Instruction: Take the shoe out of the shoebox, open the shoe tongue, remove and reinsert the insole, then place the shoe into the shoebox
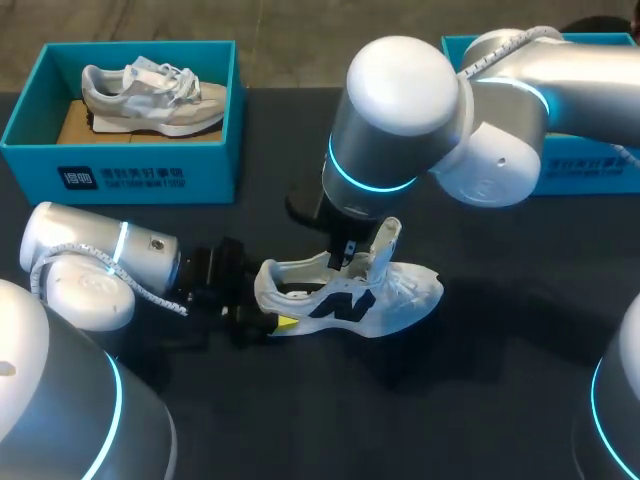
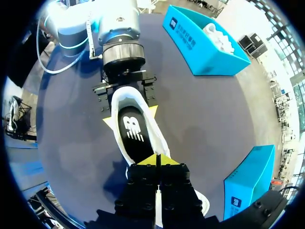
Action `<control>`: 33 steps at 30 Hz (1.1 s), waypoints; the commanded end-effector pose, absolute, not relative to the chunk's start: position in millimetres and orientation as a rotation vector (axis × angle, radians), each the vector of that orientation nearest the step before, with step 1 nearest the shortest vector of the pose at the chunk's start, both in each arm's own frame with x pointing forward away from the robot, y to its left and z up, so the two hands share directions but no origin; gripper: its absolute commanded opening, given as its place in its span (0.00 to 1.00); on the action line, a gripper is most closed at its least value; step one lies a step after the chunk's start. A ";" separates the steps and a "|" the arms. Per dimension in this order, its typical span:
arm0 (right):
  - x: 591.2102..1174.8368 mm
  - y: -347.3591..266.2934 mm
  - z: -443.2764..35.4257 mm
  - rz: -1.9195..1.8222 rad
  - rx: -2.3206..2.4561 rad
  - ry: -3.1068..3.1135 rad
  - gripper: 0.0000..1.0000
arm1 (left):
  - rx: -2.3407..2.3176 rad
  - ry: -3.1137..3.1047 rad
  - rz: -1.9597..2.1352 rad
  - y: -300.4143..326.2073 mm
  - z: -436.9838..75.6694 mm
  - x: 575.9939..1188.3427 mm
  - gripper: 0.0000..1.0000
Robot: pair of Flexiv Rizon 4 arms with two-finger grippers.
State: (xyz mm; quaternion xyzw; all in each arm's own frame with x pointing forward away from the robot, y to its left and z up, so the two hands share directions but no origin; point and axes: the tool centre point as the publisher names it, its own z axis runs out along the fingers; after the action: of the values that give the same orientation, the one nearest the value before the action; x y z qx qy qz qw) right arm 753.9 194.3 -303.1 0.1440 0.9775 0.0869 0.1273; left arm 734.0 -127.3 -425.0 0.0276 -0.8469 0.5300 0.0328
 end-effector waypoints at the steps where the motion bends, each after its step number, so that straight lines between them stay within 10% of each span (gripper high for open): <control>1: 753.1 203.2 -308.6 0.157 0.364 2.842 0.00 | 0.085 -2.608 1.624 -126.7 -429.3 734.5 0.00; 33: 747.7 208.6 -366.5 -0.061 0.220 2.930 0.00 | 0.085 -2.608 1.624 -126.7 -429.3 734.5 0.00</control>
State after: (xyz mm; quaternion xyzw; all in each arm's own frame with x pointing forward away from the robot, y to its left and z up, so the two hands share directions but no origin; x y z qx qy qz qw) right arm 749.0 211.0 -364.5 0.0741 0.9919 -0.0223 0.1011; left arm 734.0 -127.4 -425.0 0.0275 -0.8468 0.5301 0.0329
